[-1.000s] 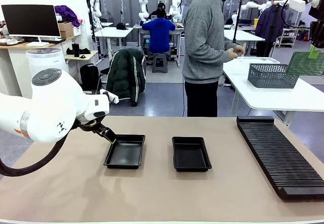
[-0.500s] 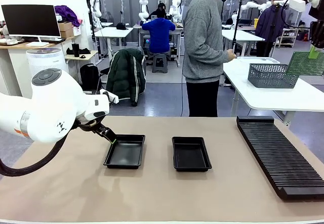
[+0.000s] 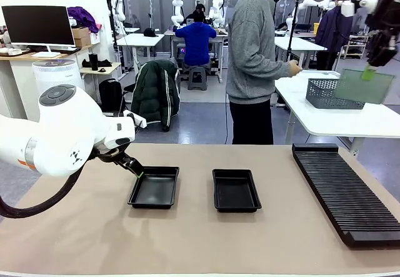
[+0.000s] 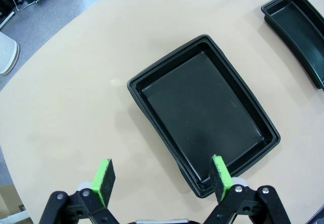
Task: Inspect and transfer BCBs to ESD trays.
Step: Pick up the Blank PCB from the PCB Rack and place it in the left ESD tray.
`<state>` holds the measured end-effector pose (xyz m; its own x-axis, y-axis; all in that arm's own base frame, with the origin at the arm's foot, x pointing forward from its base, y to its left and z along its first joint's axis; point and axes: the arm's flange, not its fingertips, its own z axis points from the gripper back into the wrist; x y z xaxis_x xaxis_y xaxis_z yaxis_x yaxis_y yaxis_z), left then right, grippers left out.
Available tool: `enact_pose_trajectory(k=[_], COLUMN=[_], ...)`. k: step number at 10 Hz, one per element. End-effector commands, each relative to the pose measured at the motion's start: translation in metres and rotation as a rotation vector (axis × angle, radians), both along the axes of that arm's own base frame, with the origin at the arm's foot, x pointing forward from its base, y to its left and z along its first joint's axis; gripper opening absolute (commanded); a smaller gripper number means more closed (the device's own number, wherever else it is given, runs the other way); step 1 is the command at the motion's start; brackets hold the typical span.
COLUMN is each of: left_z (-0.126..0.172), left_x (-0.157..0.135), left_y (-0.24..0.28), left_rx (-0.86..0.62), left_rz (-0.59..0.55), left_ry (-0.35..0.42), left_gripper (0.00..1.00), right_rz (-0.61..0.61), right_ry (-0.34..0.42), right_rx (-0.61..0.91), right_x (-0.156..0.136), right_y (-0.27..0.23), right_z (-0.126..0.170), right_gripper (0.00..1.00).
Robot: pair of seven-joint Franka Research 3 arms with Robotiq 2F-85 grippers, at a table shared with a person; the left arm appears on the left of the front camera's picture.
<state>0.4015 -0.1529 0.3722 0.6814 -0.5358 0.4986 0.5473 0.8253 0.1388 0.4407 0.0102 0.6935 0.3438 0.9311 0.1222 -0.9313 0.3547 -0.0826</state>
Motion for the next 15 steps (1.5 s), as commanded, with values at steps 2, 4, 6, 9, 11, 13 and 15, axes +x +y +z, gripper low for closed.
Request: enact_pose_trajectory(k=[2, 4, 6, 9, 11, 13, 15], left_z=[0.0, 0.0, 0.0, 0.0, 0.0, 0.0, 0.0], left_x=[0.0, 0.0, 0.0, 0.0, 0.0, 0.0, 0.0], left_y=[0.001, 0.001, 0.001, 0.001, 0.001, 0.001, 0.001], left_rx=[-0.001, -0.001, -0.001, -0.001, -0.001, -0.001, -0.001], left_rz=[0.003, 0.003, 0.003, 0.003, 0.003, 0.003, 0.003], left_ry=[0.001, 0.001, 0.001, 0.001, 0.001, 0.001, 0.001], left_gripper=[1.0, 1.0, 1.0, 1.0, 1.0, 1.0, 1.0], right_rz=[-0.233, -0.374, -0.501, -0.612, -0.642, -0.678, -0.783], right_ry=[0.035, 0.073, 0.099, 0.154, 0.203, 0.251, 0.299], right_rx=[0.125, 0.19, 0.247, 0.385, 0.453, 0.522, 0.564], right_x=[-0.025, -0.04, -0.053, -0.061, -0.061, -0.062, -0.06], right_y=[0.056, 0.095, 0.13, 0.173, 0.197, 0.202, 0.227], right_z=[-0.024, -0.045, -0.068, -0.103, -0.122, -0.149, -0.171], right_gripper=[0.02, 0.02, 0.02, 0.02, 0.02, 0.02, 0.02])
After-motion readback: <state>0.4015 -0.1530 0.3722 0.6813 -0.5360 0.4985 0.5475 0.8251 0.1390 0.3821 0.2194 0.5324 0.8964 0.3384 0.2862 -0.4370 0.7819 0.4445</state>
